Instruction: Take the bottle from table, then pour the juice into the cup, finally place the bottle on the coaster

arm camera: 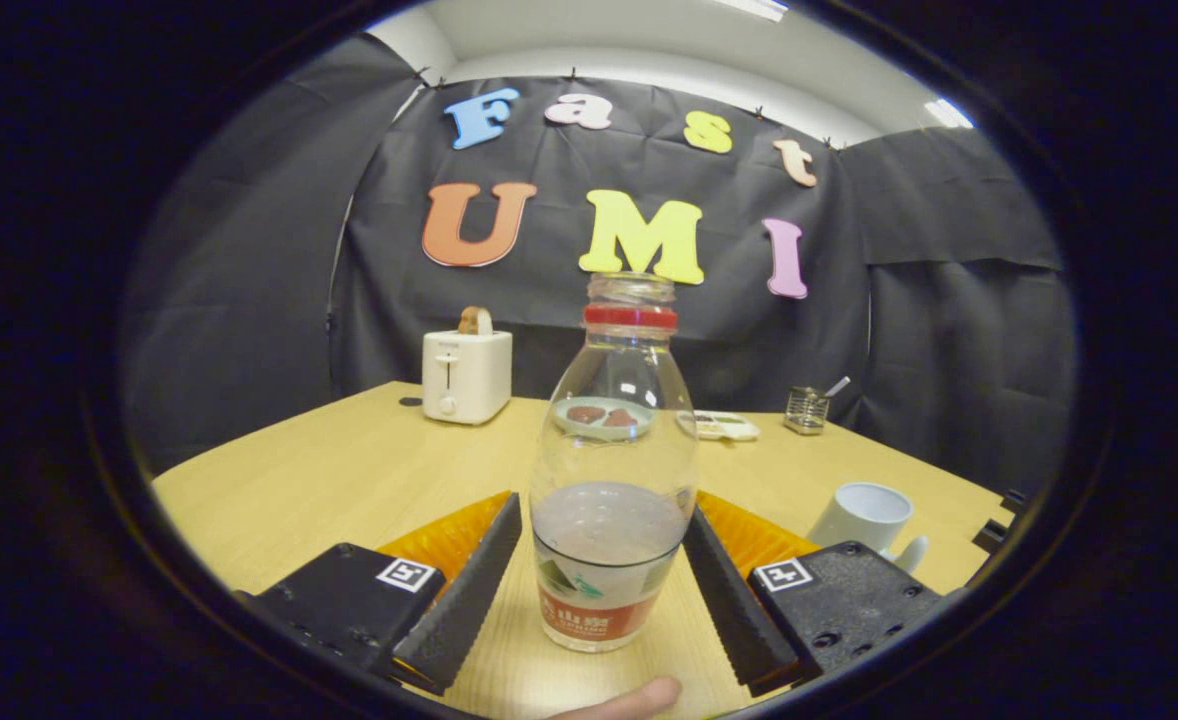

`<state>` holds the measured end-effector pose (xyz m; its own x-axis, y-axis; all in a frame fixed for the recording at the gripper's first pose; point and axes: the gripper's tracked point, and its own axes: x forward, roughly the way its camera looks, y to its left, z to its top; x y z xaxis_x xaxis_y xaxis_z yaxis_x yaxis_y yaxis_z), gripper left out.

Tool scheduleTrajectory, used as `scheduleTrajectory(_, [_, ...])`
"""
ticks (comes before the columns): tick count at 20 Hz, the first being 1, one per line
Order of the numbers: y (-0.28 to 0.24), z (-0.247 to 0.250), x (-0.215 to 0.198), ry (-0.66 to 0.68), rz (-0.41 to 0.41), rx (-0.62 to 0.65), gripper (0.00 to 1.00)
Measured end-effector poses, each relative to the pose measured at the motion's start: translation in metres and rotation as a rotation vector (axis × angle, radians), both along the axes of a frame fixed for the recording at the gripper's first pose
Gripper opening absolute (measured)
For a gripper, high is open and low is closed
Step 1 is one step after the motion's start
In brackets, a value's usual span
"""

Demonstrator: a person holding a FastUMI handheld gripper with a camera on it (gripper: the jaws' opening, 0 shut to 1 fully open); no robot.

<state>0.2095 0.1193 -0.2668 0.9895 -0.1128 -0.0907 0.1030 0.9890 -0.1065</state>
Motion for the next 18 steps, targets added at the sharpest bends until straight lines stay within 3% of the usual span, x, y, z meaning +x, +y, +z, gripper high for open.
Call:
scheduleTrajectory(1, [0.0,0.002,0.001,-0.012,-0.003,-0.008,1.0])
scheduleTrajectory(4, [0.003,0.003,-0.004,-0.023,-0.013,-0.029,0.81])
scheduleTrajectory(13, [0.034,0.026,-0.008,0.036,0.111,0.078,0.8])
scheduleTrajectory(18, [0.018,0.044,-0.009,0.054,0.089,0.161,0.79])
